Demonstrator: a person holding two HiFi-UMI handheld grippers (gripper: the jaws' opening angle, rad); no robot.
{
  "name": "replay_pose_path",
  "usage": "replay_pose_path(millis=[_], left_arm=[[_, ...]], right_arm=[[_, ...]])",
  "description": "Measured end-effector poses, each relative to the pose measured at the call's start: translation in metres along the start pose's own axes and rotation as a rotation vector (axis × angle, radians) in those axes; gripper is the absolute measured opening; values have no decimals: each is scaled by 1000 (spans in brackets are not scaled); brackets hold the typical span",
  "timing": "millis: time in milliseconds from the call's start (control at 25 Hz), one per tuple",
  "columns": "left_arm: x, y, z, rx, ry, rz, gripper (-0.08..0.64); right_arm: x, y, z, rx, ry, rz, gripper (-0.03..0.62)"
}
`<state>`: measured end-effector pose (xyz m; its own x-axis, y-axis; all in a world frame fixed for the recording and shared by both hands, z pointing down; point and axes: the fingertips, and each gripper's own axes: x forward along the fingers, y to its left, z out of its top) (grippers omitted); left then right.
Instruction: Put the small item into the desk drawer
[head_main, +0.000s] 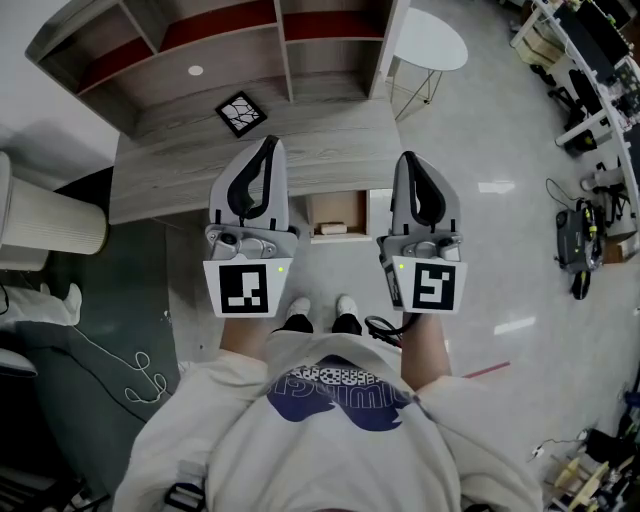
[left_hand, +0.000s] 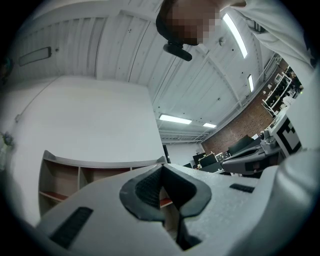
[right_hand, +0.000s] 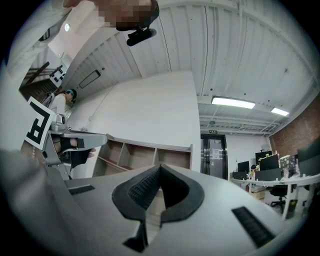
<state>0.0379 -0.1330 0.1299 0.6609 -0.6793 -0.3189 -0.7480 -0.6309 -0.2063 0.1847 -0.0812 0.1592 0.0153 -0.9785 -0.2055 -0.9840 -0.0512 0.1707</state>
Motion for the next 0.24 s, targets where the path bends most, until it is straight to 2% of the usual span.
replay_pose_path(millis=[240], left_arm=[[-3,-1,2,-9,-3,5,8]], right_arm=[[-3,1,3,10,-2,-4,-3]])
